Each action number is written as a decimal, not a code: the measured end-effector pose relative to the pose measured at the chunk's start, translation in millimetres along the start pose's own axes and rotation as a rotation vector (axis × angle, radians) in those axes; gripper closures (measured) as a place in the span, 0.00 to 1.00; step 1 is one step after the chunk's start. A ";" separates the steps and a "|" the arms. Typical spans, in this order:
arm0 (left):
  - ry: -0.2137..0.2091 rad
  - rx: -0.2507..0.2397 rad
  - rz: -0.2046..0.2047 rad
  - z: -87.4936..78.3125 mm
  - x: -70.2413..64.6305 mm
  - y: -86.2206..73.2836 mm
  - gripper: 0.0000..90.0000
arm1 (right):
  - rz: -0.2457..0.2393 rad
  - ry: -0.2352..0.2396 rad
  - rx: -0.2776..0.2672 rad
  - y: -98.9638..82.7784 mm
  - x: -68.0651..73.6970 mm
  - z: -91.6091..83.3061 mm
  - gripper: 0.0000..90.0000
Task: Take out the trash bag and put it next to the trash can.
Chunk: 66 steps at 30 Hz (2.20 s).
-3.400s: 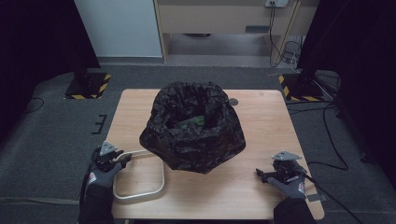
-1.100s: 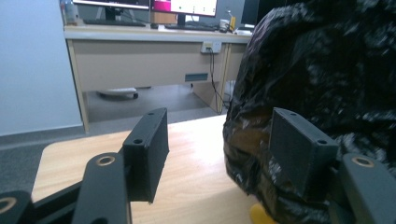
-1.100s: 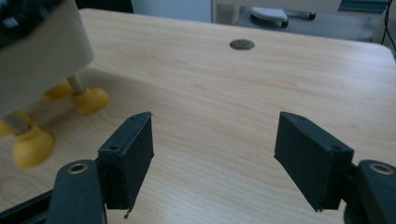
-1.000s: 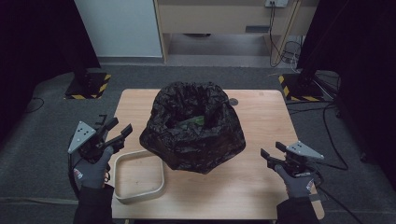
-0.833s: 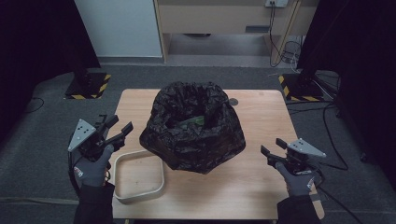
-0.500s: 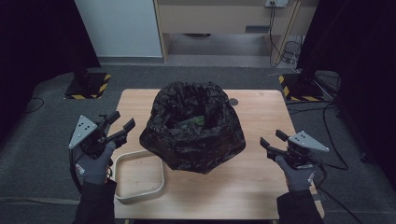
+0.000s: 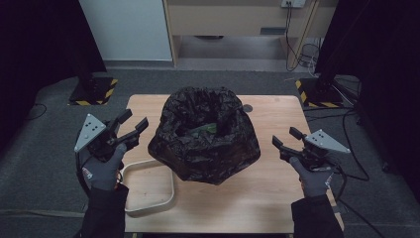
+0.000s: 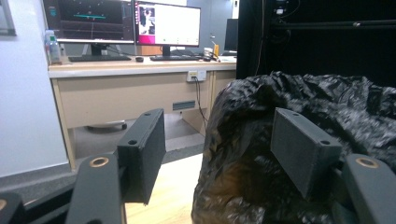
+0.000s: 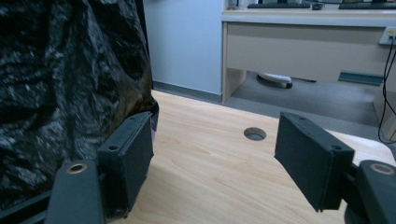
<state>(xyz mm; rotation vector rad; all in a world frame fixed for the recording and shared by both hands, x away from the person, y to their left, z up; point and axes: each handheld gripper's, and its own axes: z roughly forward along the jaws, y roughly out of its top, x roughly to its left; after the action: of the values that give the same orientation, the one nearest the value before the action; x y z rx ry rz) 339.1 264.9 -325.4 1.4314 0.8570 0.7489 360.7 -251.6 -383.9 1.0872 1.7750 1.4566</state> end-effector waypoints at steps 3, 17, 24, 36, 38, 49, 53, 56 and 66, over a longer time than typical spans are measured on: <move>-0.005 -0.002 0.000 2.4 -2.9 2.8 0.39 | -0.002 0.004 -0.011 5.0 1.5 0.8 0.31; -0.029 0.000 0.004 12.8 -16.4 14.0 0.38 | -0.016 0.020 -0.056 26.9 10.0 4.3 0.30; -0.055 -0.016 0.041 22.7 -22.9 19.5 0.37 | -0.025 0.037 -0.075 39.1 16.1 7.2 0.30; -0.075 0.008 0.035 36.5 -30.9 21.7 0.37 | -0.052 0.075 -0.096 58.0 33.5 18.3 0.30; -0.077 0.015 0.032 38.9 -31.6 20.8 0.37 | -0.055 0.082 -0.098 59.9 36.4 20.6 0.30; -0.084 0.036 0.021 49.4 -34.9 17.3 0.37 | -0.064 0.115 -0.118 74.8 51.7 29.3 0.28; -0.086 0.040 0.019 51.9 -35.8 17.0 0.37 | -0.072 0.132 -0.121 80.4 59.4 34.1 0.28; -0.085 0.043 0.015 53.4 -36.3 16.6 0.37 | -0.068 0.150 -0.125 83.3 64.9 37.6 0.28; -0.086 0.060 0.010 57.7 -37.2 13.8 0.37 | -0.061 0.199 -0.113 86.8 78.3 49.7 0.30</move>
<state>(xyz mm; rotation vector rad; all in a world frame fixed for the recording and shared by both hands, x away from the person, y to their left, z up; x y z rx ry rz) 370.2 203.6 -312.3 1.5112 0.8128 0.6688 383.4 -153.5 -306.5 0.8489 1.8181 1.6545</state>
